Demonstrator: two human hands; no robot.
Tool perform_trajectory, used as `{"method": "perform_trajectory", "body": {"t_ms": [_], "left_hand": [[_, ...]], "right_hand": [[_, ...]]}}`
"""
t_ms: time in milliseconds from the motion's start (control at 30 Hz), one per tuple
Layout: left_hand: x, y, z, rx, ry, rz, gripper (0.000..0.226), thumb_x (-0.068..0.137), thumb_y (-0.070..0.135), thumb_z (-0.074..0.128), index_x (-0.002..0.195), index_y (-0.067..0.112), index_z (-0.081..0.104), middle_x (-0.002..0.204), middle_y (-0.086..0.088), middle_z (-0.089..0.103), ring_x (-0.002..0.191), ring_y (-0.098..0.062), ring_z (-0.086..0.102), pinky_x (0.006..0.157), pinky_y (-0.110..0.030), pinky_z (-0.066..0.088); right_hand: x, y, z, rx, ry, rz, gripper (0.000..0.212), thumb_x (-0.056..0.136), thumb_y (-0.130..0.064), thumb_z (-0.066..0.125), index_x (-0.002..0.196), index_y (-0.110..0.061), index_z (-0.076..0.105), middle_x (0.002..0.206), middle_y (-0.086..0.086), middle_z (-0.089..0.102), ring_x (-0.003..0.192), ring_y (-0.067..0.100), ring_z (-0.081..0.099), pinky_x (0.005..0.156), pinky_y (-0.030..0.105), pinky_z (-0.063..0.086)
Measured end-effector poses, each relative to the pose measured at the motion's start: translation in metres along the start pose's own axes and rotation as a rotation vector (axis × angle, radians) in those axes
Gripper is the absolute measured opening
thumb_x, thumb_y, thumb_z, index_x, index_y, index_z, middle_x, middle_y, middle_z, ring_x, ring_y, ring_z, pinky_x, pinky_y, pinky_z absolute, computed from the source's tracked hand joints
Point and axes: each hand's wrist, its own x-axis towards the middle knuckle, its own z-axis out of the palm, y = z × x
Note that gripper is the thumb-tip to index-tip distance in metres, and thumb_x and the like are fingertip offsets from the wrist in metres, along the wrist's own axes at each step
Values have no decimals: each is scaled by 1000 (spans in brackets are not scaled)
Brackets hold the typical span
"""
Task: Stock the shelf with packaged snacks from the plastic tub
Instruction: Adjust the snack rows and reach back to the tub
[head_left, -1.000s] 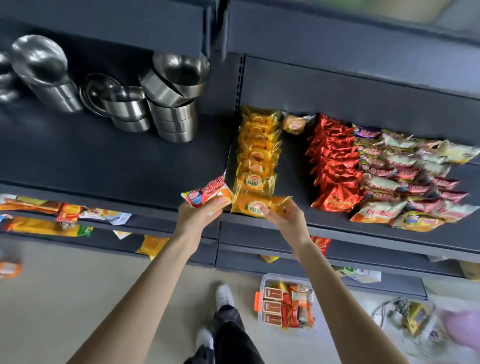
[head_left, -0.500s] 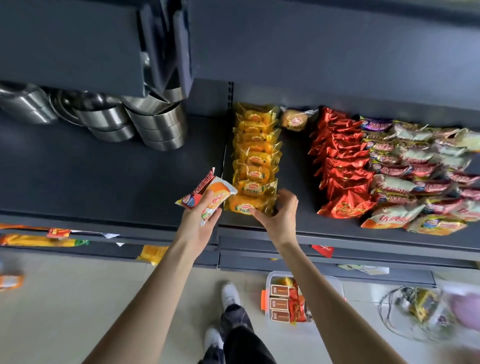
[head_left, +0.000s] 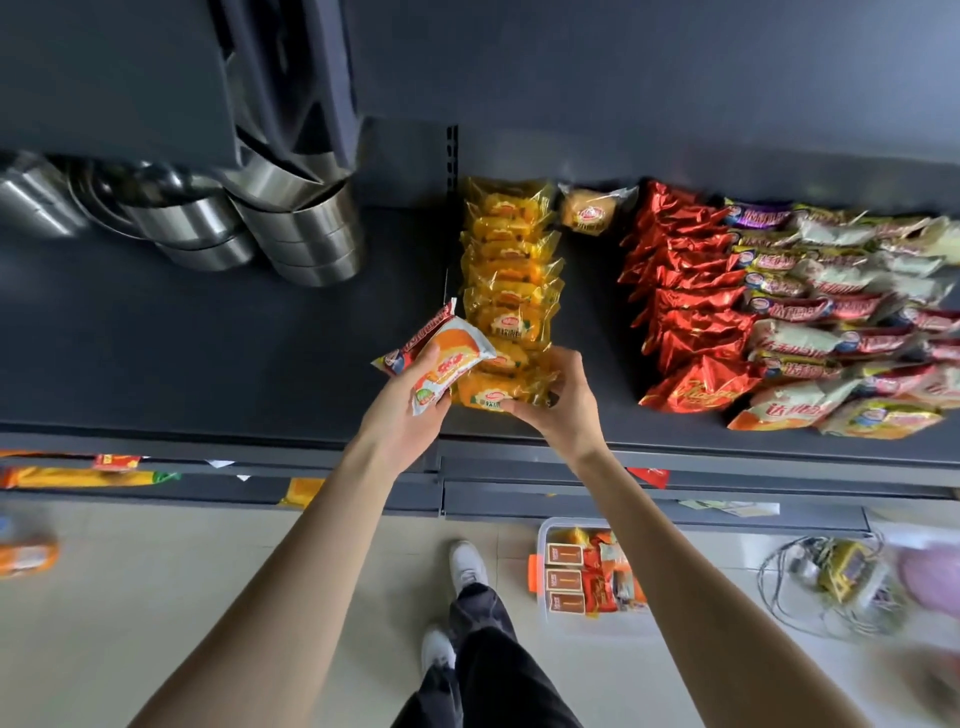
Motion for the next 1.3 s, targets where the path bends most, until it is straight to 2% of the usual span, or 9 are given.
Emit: {"method": "perform_trajectory", "body": {"t_ms": [167, 267, 433, 567, 667, 767, 933, 1133, 1300], "left_hand": [[13, 5, -6, -75, -58, -90, 39, 97, 29, 53, 132, 13, 43, 113, -1, 61, 100, -9, 58, 96, -28, 45], [16, 4, -3, -119, -106, -84, 30, 97, 29, 53, 123, 16, 45, 110, -3, 61, 100, -12, 59, 88, -27, 48], [21, -4, -7, 75, -66, -29, 42, 97, 33, 53, 135, 21, 42, 128, 0, 57, 107, -5, 58, 89, -22, 50], [23, -10, -19, -398, 73, -124, 55, 92, 28, 61, 142, 22, 38, 137, 15, 43, 123, -1, 43, 105, -19, 35], [19, -17, -31, -347, -41, -55, 56, 77, 29, 70, 127, 17, 50, 129, 0, 55, 127, -17, 48, 109, -35, 39], [15, -21, -38, -338, -80, -75, 53, 71, 31, 70, 120, 18, 52, 129, -9, 56, 125, -24, 52, 107, -47, 41], [13, -24, -35, -403, -121, -97, 43, 87, 29, 64, 126, 16, 51, 130, -11, 57, 122, -26, 54, 106, -51, 40], [-1, -21, -44, -275, -70, -45, 57, 66, 28, 76, 117, 18, 54, 129, -10, 56, 123, -25, 52, 105, -45, 43], [-27, -29, -58, -171, -45, -45, 27, 84, 21, 65, 108, 14, 56, 118, -9, 62, 108, -21, 61, 93, -37, 53]], "right_hand": [[6, -1, -6, -56, -1, -45, 71, 69, -28, 85, 124, -20, 41, 120, -5, 55, 112, 17, 54, 95, 36, 50], [11, 1, -8, -124, 18, -74, 75, 69, -35, 84, 129, -19, 43, 126, 0, 53, 118, 20, 49, 99, 43, 46], [1, 6, -5, -180, 160, -51, 81, 66, -43, 83, 131, -15, 43, 124, 0, 48, 113, 19, 46, 92, 31, 47], [-9, 8, 3, -111, 221, -2, 75, 66, -37, 85, 122, -10, 43, 116, 1, 48, 97, 16, 54, 79, 33, 56], [-11, 8, 7, -111, 221, -8, 71, 67, -33, 85, 120, -9, 44, 115, 5, 50, 96, 14, 52, 75, 22, 53], [-13, 9, 9, -128, 214, -4, 67, 68, -32, 84, 118, -9, 46, 113, 6, 51, 92, 12, 50, 68, 13, 46], [-15, 8, 10, -118, 225, 1, 65, 68, -32, 84, 116, -9, 47, 112, 6, 52, 92, 16, 53, 71, 25, 52], [-20, 6, 3, -122, 163, 15, 70, 69, -24, 84, 125, -9, 44, 122, 8, 47, 96, 16, 54, 81, 28, 54], [-36, 1, -11, -111, 124, 146, 68, 76, -23, 80, 131, -11, 43, 120, 2, 37, 92, 14, 55, 83, 23, 49]]}}
